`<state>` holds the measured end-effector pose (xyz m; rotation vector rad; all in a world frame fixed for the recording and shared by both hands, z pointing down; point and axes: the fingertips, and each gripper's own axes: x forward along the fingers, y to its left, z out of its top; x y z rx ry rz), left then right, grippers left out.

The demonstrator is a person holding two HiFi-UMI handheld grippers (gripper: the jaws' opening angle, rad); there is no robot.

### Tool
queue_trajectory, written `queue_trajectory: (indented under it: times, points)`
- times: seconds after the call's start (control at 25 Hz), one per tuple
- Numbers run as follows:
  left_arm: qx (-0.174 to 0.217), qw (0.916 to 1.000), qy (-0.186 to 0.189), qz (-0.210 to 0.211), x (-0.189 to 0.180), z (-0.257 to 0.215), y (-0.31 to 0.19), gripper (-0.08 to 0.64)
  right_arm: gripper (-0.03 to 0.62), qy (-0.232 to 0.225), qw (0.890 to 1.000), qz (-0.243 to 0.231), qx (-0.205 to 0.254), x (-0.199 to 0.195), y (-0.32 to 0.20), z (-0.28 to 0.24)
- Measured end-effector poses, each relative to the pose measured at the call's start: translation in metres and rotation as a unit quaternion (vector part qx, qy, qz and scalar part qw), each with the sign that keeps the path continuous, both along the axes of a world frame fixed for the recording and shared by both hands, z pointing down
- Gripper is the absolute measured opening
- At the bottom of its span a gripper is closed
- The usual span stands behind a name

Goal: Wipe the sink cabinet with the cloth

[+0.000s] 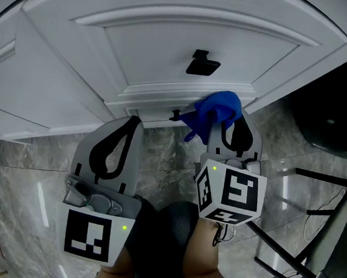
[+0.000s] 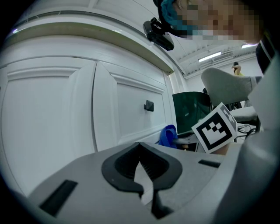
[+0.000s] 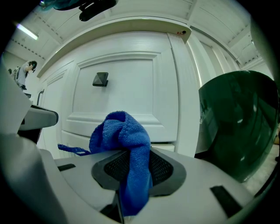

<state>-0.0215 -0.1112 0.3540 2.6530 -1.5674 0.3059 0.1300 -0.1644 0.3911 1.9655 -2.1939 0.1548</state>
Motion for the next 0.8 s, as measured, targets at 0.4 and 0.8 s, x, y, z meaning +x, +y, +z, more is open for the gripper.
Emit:
queue_trajectory:
  times: [0.4, 0.8]
  points:
    - [-0.001, 1.0, -0.003, 0.002, 0.002, 0.001, -0.001, 0.003, 0.117, -0.001, 1.0, 0.017, 0.004, 0.011, -0.001, 0.0]
    - [-0.005, 1.0, -0.005, 0.002, 0.004, 0.004, -0.002, 0.003, 0.117, -0.002, 0.999, 0.036, 0.009, 0.022, -0.001, 0.001]
